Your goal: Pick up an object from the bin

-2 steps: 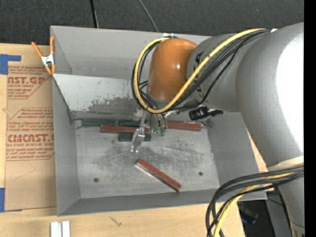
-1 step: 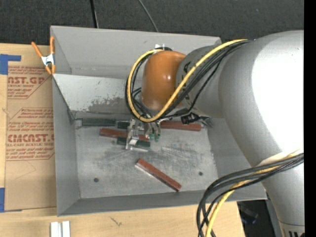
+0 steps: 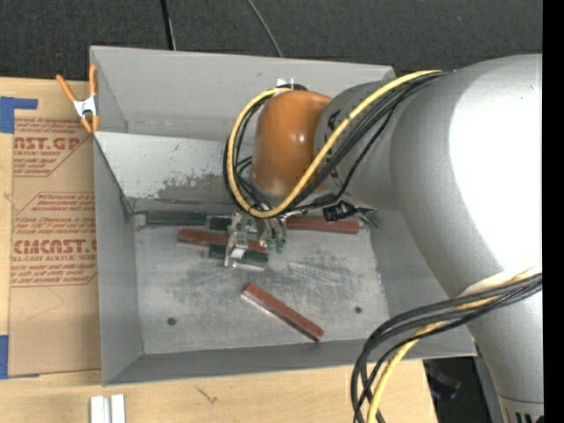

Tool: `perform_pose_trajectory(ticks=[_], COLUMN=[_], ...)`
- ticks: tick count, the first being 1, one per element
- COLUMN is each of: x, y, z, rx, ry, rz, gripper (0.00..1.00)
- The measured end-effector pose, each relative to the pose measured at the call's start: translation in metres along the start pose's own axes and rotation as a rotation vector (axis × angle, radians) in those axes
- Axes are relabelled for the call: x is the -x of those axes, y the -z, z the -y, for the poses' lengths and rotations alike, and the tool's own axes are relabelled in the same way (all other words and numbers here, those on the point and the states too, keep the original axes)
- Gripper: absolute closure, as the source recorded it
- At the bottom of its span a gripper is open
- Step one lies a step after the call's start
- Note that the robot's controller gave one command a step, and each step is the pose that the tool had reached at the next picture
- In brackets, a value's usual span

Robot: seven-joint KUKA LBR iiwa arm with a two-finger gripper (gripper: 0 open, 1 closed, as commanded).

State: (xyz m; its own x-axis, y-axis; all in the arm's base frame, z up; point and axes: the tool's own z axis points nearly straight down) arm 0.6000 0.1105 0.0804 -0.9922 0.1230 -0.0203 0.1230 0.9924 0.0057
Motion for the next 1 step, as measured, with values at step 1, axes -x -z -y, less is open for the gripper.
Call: perform_pose_trajectory(ticks=[1], x=[-0.0073], y=[0.1306], z=[-0.0111], rx=[-0.004], ry=[0.006], rz=[-0.019], gripper=[1.00])
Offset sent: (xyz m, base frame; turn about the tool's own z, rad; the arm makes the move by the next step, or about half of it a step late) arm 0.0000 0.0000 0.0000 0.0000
